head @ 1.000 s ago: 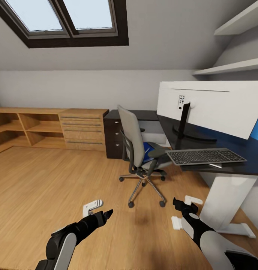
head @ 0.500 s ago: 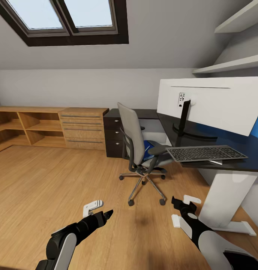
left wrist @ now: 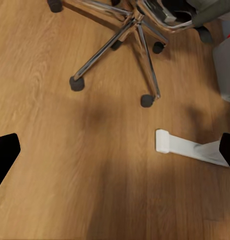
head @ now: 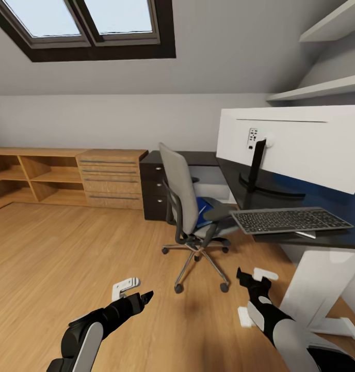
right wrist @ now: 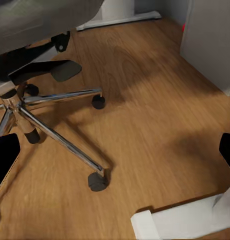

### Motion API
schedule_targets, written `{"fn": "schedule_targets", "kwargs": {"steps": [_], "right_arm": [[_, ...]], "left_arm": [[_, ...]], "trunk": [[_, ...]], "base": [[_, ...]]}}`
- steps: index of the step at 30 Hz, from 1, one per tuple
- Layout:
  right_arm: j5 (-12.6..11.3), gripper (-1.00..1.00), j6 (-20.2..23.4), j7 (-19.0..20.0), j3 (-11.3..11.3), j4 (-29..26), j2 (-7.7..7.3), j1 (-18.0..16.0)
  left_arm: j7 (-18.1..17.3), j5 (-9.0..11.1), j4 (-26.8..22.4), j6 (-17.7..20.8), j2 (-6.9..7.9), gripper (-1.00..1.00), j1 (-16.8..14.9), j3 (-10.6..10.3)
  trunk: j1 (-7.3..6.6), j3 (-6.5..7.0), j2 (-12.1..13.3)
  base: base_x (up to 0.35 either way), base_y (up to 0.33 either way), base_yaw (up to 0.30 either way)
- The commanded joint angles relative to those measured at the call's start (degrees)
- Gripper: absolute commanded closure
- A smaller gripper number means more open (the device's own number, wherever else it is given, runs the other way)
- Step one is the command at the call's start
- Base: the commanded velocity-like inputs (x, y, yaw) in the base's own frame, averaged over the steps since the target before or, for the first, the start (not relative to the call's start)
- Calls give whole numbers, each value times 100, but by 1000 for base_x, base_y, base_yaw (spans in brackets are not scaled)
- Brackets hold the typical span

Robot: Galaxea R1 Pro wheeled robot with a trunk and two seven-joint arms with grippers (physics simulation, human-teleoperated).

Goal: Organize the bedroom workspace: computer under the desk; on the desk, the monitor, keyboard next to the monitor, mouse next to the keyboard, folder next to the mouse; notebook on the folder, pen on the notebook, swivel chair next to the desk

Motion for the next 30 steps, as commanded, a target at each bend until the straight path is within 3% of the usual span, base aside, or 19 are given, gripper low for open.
{"fn": "schedule_targets", "kwargs": {"steps": [1, 7, 11, 30], "right_arm": [[-53, -100, -79, 17, 5, 46, -2, -3], [-47, -100, -155, 19, 11, 113, 0, -2], [-47, -100, -143, 21, 16, 119, 2, -2], [-39, -100, -135, 26, 21, 127, 4, -2]], "left_arm": [[49, 61, -4, 24, -1, -100, -3, 1], [46, 57, -1, 22, 8, -100, -3, 19], [45, 68, -8, 27, 100, -100, -3, 32], [45, 126, -11, 22, 132, -100, -3, 47]], "trunk": [[2, -6, -2], [2, -6, -2], [2, -6, -2], [2, -6, -2]], "base": [[273, -129, 0], [204, -130, 0], [160, -79, 0], [8, -3, 0]]}}
